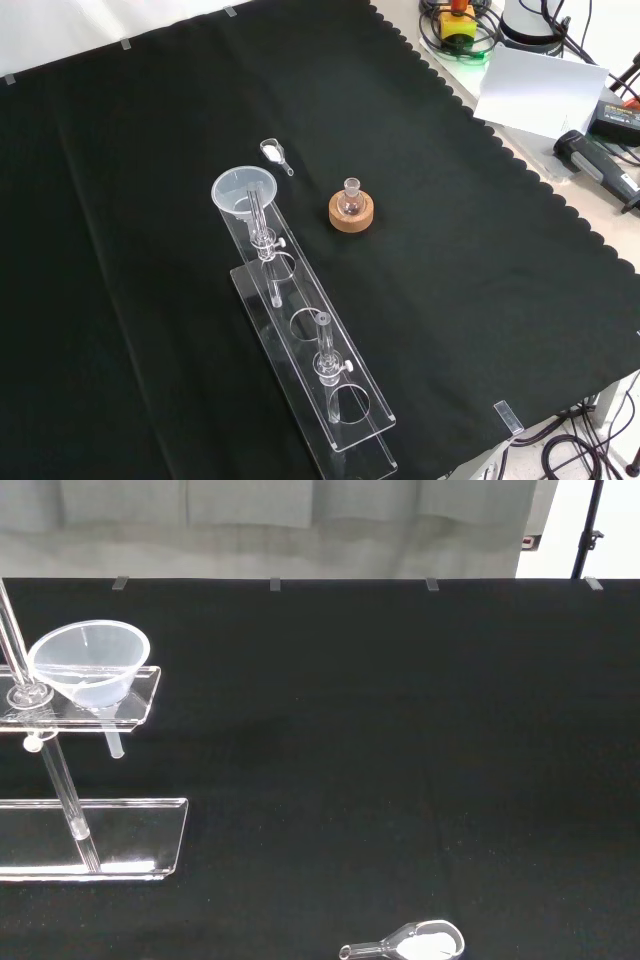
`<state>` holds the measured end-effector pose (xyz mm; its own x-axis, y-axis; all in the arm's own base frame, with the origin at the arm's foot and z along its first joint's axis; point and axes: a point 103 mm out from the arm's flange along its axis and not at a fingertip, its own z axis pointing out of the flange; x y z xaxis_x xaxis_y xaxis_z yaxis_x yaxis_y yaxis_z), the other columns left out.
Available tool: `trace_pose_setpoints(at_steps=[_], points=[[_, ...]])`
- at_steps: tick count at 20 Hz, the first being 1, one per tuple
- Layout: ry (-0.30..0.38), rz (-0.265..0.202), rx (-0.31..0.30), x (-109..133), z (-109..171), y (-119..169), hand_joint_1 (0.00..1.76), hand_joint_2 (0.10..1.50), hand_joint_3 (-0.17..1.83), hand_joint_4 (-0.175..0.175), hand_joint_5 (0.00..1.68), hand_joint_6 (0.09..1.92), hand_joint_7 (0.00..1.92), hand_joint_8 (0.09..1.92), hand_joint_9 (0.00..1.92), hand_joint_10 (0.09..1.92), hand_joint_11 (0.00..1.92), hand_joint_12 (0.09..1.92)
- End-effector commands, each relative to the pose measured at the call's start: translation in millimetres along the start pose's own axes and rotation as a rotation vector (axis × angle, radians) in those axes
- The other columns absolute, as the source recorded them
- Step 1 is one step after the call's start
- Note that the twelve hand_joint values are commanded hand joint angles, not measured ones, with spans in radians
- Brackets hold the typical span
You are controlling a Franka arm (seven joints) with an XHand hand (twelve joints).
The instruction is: Pick up the funnel from the transparent funnel stand.
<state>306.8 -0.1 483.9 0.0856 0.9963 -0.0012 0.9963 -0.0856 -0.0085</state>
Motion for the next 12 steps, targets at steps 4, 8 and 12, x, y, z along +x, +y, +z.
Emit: trace_pose_setpoints(at_steps=[4, 8, 12], points=[[0.002, -0.008, 0.011, 10, -4, 6, 0.18, 0.68, -0.01, 0.001, 0.00, 0.09, 0.00, 0.09, 0.00, 0.09, 0.00, 0.42], [-0.006, -0.030, 0.010, 24, -3, 10, 0.18, 0.67, -0.01, 0.002, 0.00, 0.09, 0.00, 0.09, 0.00, 0.09, 0.00, 0.61], [-0.007, -0.050, 0.015, 41, 2, 21, 0.18, 0.66, -0.01, 0.002, 0.00, 0.09, 0.00, 0.09, 0.00, 0.09, 0.00, 0.64]])
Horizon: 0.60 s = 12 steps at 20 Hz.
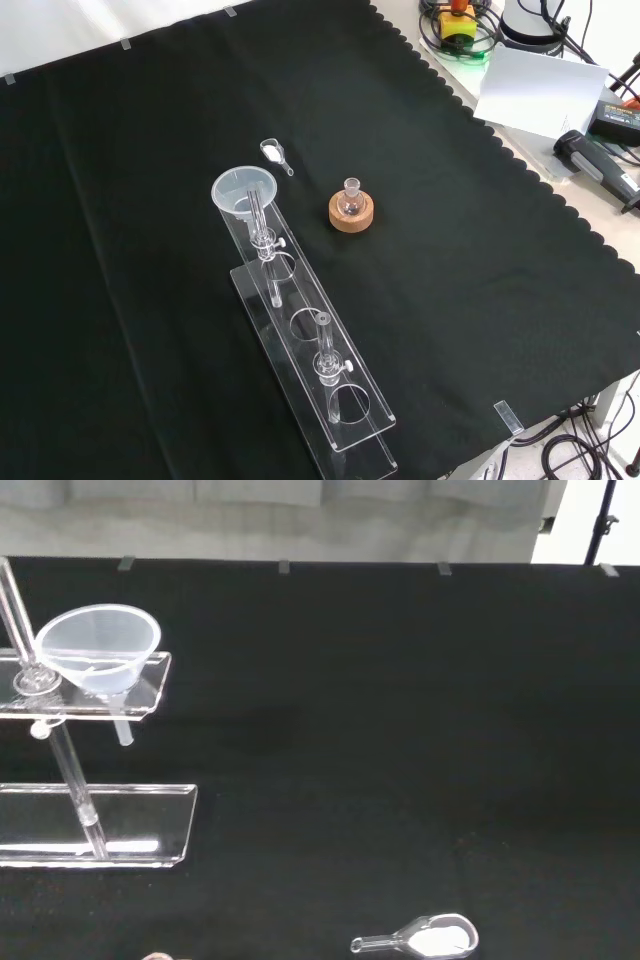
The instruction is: Pick up the funnel from the transparent funnel stand.
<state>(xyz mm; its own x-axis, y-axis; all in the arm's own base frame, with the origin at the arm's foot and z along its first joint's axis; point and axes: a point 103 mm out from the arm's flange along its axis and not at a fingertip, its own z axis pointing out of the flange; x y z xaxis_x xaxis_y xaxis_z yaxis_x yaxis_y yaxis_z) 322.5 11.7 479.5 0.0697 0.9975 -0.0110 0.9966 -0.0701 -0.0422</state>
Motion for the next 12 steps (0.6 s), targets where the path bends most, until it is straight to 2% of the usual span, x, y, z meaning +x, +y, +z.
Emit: trace_pose_setpoints(at_steps=[1, 4, 8, 12], points=[[0.004, -0.041, -0.019, 32, -1, 10, 0.18, 0.65, -0.01, 0.002, 0.00, 0.09, 0.00, 0.09, 0.00, 0.09, 0.00, 0.64], [0.001, -0.064, -0.011, 48, 3, 21, 0.20, 0.65, -0.01, 0.002, 0.00, 0.09, 0.00, 0.09, 0.00, 0.09, 0.00, 0.64], [-0.014, -0.095, -0.004, 71, 8, 39, 0.38, 0.70, 0.01, -0.001, 0.00, 0.09, 0.00, 0.09, 0.00, 0.09, 0.00, 0.63], [-0.014, -0.110, 0.001, 91, 13, 55, 0.42, 0.69, 0.00, -0.007, 0.00, 0.09, 0.00, 0.09, 0.00, 0.09, 0.00, 0.63]])
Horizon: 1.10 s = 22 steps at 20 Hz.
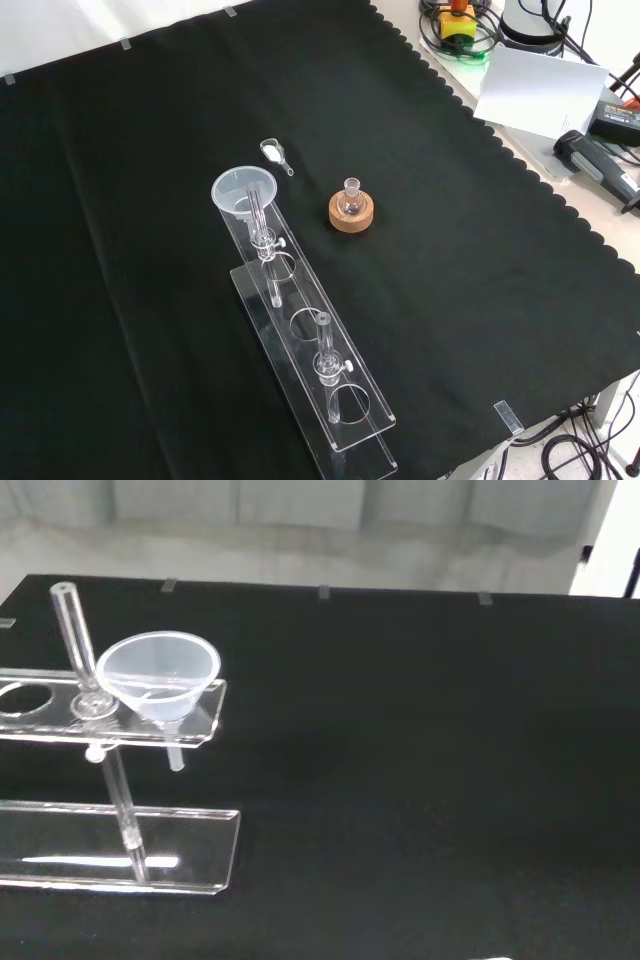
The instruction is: Pick up the funnel from the transparent funnel stand.
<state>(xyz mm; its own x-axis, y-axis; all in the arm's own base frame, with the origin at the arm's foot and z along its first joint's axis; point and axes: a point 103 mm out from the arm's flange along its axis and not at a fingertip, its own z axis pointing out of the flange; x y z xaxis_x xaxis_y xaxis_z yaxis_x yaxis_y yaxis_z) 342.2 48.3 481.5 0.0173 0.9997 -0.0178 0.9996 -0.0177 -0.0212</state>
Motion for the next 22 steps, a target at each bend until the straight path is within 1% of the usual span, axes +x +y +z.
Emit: trace_pose_setpoints(at_steps=[1, 2, 4, 6, 8, 10, 12, 13, 14, 15, 18, 22], points=[[-0.002, -0.059, 0.026, 59, 19, 46, 0.42, 0.69, 0.00, -0.008, 0.00, 0.09, 0.00, 0.09, 0.00, 0.09, 0.00, 0.62], [-0.002, -0.062, 0.028, 70, 20, 50, 0.42, 0.69, 0.00, -0.008, 0.00, 0.09, 0.00, 0.09, 0.00, 0.09, 0.00, 0.62], [0.003, -0.063, 0.032, 74, 23, 59, 0.42, 0.69, 0.00, -0.010, 0.00, 0.09, 0.00, 0.09, 0.00, 0.09, 0.00, 0.62], [0.012, -0.066, 0.040, 73, 25, 67, 0.41, 0.69, 0.00, -0.011, 0.00, 0.09, 0.00, 0.09, 0.00, 0.09, 0.00, 0.62], [0.029, -0.067, 0.062, 70, 29, 74, 0.41, 0.69, 0.00, -0.012, 0.00, 0.09, 0.00, 0.09, 0.00, 0.09, 0.00, 0.62], [0.047, -0.067, 0.079, 61, 33, 80, 0.40, 0.69, 0.00, -0.013, 0.00, 0.09, 0.00, 0.09, 0.00, 0.09, 0.00, 0.62], [0.059, -0.070, 0.081, 55, 36, 85, 0.39, 0.68, 0.00, -0.014, 0.00, 0.09, 0.00, 0.09, 0.00, 0.09, 0.00, 0.62], [0.082, -0.073, 0.072, 33, 35, 85, 0.39, 0.68, 0.00, -0.015, 0.00, 0.09, 0.00, 0.09, 0.00, 0.09, 0.00, 0.62], [0.080, -0.072, 0.067, 26, 35, 85, 0.39, 0.68, 0.00, -0.016, 0.00, 0.09, 0.00, 0.09, 0.00, 0.09, 0.00, 0.62], [0.073, -0.074, 0.061, 23, 34, 84, 0.39, 0.68, 0.00, -0.017, 0.00, 0.09, 0.00, 0.09, 0.00, 0.09, 0.00, 0.62], [0.080, -0.077, 0.064, 24, 36, 90, 0.38, 0.68, 0.00, -0.024, 0.00, 0.09, 0.00, 0.09, 0.00, 0.09, 0.00, 0.61], [0.068, -0.077, 0.082, 39, 49, 104, 0.38, 0.68, 0.00, -0.030, 0.00, 0.09, 0.02, 0.09, 0.00, 0.09, 0.00, 0.59]])
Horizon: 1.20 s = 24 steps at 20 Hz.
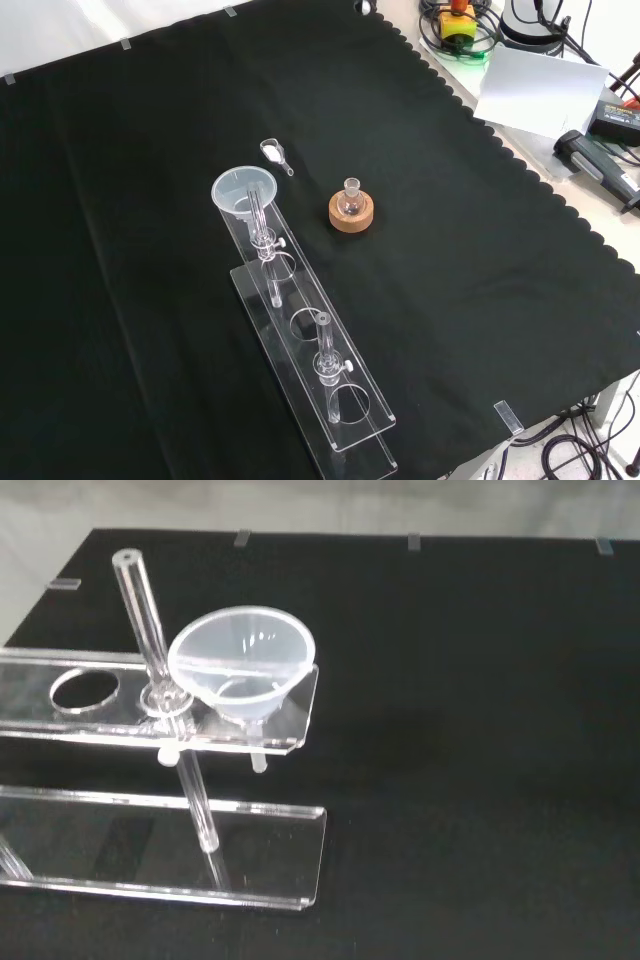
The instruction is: Pick up the funnel from the transparent funnel stand.
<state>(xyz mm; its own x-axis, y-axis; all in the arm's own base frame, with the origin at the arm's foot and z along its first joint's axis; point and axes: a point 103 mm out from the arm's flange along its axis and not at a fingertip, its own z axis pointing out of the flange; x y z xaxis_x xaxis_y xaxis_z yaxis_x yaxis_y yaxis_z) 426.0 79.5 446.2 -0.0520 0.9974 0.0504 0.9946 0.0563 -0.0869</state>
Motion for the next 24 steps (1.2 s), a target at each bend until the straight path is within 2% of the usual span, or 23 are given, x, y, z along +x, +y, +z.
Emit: trace_pose_setpoints(at_steps=[1, 6, 14, 21, 24], points=[[0.005, -0.005, 0.016, 7, 18, 25, 0.38, 0.68, 0.00, -0.033, 0.00, 0.09, 0.03, 0.09, 0.00, 0.09, 0.00, 0.59], [0.007, -0.015, 0.034, 27, 31, 37, 0.38, 0.68, 0.00, -0.039, 0.00, 0.09, 0.03, 0.09, 0.00, 0.09, 0.00, 0.58], [0.011, -0.042, 0.072, 45, 48, 50, 0.38, 0.68, 0.00, -0.043, 0.00, 0.09, 0.05, 0.09, 0.00, 0.09, 0.00, 0.56], [0.011, -0.052, 0.107, 50, 64, 64, 0.38, 0.69, 0.00, -0.045, 0.00, 0.09, 0.04, 0.09, 0.00, 0.09, 0.00, 0.54], [-0.035, -0.059, 0.109, 42, 70, 69, 0.38, 0.69, 0.00, -0.045, 0.00, 0.09, 0.04, 0.09, 0.00, 0.09, 0.00, 0.54]])
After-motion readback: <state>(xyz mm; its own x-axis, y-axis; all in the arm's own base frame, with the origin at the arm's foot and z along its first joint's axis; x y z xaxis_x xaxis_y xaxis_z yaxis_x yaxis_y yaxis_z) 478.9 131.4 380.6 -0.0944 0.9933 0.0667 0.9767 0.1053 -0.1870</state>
